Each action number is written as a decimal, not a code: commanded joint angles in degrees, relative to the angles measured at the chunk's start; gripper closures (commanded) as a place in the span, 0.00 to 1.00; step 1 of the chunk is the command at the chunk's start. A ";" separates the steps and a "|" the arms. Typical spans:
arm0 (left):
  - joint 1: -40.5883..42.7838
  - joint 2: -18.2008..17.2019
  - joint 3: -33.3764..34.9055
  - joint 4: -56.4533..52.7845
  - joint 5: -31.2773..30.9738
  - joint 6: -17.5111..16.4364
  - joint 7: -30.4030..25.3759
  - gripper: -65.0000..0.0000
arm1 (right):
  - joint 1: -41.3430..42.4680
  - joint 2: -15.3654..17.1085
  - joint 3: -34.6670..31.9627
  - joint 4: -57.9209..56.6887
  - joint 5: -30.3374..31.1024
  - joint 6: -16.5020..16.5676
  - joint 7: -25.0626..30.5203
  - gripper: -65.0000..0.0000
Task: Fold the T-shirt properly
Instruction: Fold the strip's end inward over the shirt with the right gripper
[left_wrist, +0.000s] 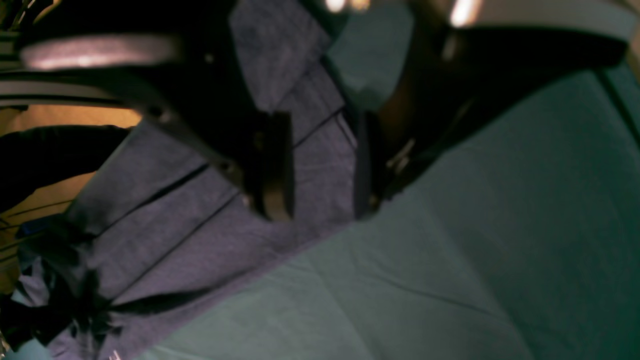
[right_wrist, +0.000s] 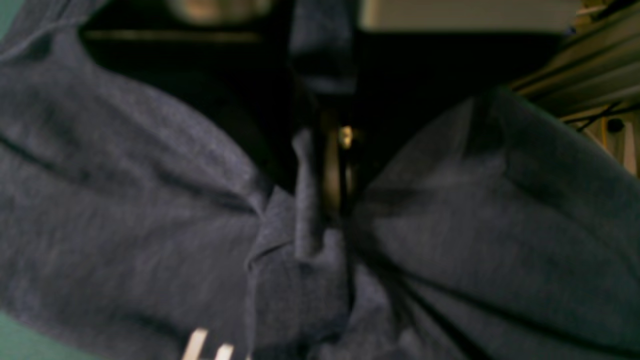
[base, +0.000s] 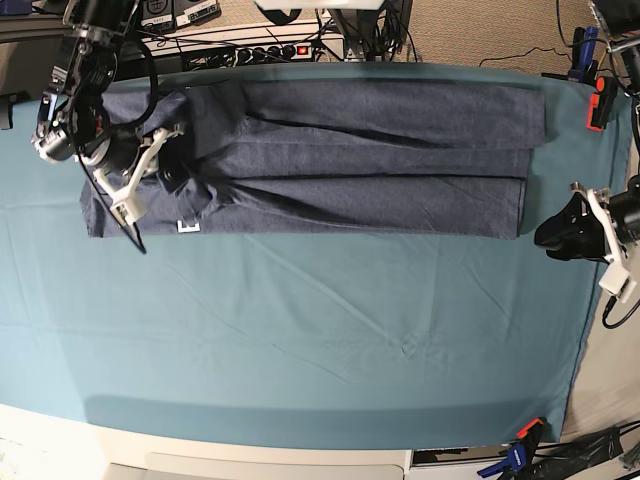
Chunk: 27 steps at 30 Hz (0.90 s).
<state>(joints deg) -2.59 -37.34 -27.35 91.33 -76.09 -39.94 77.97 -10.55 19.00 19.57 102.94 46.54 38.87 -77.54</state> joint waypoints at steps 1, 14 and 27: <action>-0.92 -1.38 -0.59 0.79 -1.40 -0.06 -1.16 0.70 | -0.15 0.96 0.28 1.66 1.01 0.33 1.20 1.00; -0.92 -1.38 -0.59 0.79 -0.94 -0.06 -1.49 0.70 | -3.89 0.98 0.31 2.89 0.96 1.13 0.94 1.00; -3.78 -1.44 -6.27 0.79 3.48 -0.06 -6.08 0.70 | -4.07 1.01 0.28 2.89 0.98 1.13 -2.46 1.00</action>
<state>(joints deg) -5.30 -37.30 -33.08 91.33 -71.33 -39.94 73.41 -14.94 19.03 19.57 104.77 46.59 39.72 -80.58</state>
